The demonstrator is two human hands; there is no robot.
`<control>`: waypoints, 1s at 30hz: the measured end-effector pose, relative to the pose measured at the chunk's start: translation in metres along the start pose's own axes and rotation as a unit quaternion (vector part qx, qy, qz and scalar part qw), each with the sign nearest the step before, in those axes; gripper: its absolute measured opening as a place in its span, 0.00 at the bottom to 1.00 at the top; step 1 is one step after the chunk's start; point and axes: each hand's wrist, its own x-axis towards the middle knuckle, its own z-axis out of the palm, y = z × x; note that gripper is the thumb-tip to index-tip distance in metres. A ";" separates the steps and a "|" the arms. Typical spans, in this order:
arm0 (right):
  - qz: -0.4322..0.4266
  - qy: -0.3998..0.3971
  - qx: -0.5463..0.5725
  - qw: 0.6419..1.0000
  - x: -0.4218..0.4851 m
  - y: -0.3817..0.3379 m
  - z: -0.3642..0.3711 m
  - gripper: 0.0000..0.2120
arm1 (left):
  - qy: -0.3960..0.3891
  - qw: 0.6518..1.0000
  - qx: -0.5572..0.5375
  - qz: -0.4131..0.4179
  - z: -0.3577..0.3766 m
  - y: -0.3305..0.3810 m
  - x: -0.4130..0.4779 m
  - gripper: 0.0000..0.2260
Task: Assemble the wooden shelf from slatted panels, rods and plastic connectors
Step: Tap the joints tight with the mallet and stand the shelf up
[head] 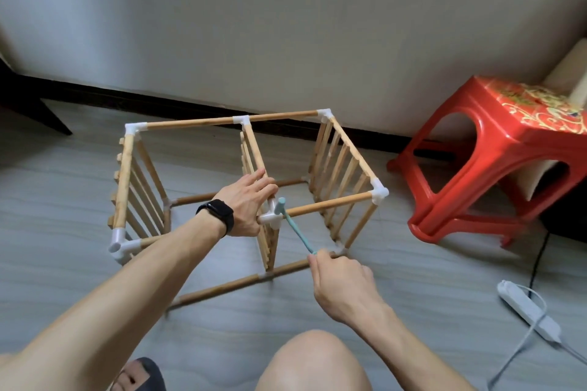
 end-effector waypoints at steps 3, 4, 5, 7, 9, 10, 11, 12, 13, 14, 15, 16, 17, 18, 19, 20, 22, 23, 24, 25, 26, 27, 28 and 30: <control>0.031 -0.023 0.013 0.999 0.000 0.006 -0.006 0.13 | -0.003 1.000 -0.002 -0.009 -0.001 0.002 -0.003 0.36; 0.035 -0.004 0.030 0.999 0.001 0.007 -0.010 0.13 | -0.001 1.000 -0.001 -0.013 -0.001 0.000 -0.005 0.35; 0.045 0.004 0.046 0.998 0.000 0.009 -0.014 0.14 | -0.003 1.000 0.002 -0.011 0.000 0.000 -0.008 0.35; 0.068 0.006 0.056 0.996 0.000 0.016 -0.023 0.15 | -0.002 1.000 0.013 -0.009 0.002 -0.001 -0.015 0.36; 0.089 0.011 0.065 0.994 -0.003 0.024 -0.032 0.17 | -0.015 0.999 0.029 -0.009 0.004 -0.005 -0.025 0.38; 0.101 0.015 0.074 0.992 -0.005 0.029 -0.036 0.18 | -0.027 0.999 0.037 -0.007 0.005 -0.008 -0.032 0.40; 0.111 0.020 0.085 0.990 -0.008 0.033 -0.038 0.18 | -0.038 0.998 0.047 -0.004 0.006 -0.012 -0.038 0.41; 0.120 0.028 0.095 0.988 -0.011 0.038 -0.039 0.18 | -0.056 0.997 0.059 0.000 0.005 -0.015 -0.045 0.43; 0.131 0.036 0.101 0.986 -0.014 0.044 -0.039 0.19 | -0.081 0.994 0.069 0.004 0.002 -0.017 -0.050 0.44; 0.141 0.048 0.104 0.983 -0.017 0.050 -0.039 0.19 | -0.113 0.990 0.081 0.005 -0.004 -0.018 -0.054 0.46; 0.151 0.063 0.106 0.981 -0.020 0.056 -0.038 0.19 | -0.146 0.985 0.093 0.003 -0.011 -0.017 -0.057 0.47; 0.161 0.073 0.110 0.978 -0.024 0.060 -0.037 0.19 | -0.174 0.979 0.102 -0.001 -0.019 -0.015 -0.058 0.46; 0.171 0.079 0.118 0.975 -0.028 0.064 -0.036 0.19 | -0.189 0.977 0.102 -0.006 -0.028 -0.011 -0.058 0.44; 0.179 0.084 0.127 0.972 -0.032 0.067 -0.035 0.19 | -0.189 0.977 0.095 -0.012 -0.036 -0.005 -0.056 0.41; 0.187 0.088 0.138 0.969 -0.035 0.071 -0.034 0.19 | -0.179 0.980 0.082 -0.015 -0.044 0.004 -0.053 0.40; 0.194 0.093 0.147 0.966 -0.038 0.074 -0.033 0.19 | -0.160 0.985 0.068 -0.013 -0.050 0.013 -0.048 0.40; 0.205 0.101 0.165 0.959 -0.044 0.079 -0.030 0.19 | -0.100 0.994 0.042 0.014 -0.055 0.036 -0.030 0.43; 0.209 0.104 0.174 0.957 -0.047 0.081 -0.029 0.19 | -0.070 0.997 0.027 0.030 -0.055 0.049 -0.018 0.44; 0.213 0.105 0.181 0.954 -0.050 0.083 -0.027 0.19 | -0.048 0.998 0.011 0.044 -0.053 0.063 -0.007 0.47; 0.217 0.105 0.183 0.953 -0.054 0.084 -0.025 0.19 | -0.033 0.998 -0.002 0.056 -0.050 0.077 0.004 0.49; 0.218 0.104 0.181 0.953 -0.058 0.085 -0.023 0.18 | -0.024 0.997 -0.008 0.068 -0.045 0.091 0.015 0.51; 0.218 0.105 0.177 0.954 -0.062 0.087 -0.021 0.18 | -0.020 0.996 -0.005 0.081 -0.038 0.104 0.026 0.53; 0.217 0.104 0.172 0.955 -0.067 0.087 -0.020 0.18 | -0.020 0.995 0.006 0.093 -0.031 0.114 0.037 0.55; 0.221 0.101 0.155 0.958 -0.076 0.089 -0.019 0.18 | -0.027 0.993 0.045 0.105 -0.016 0.127 0.056 0.56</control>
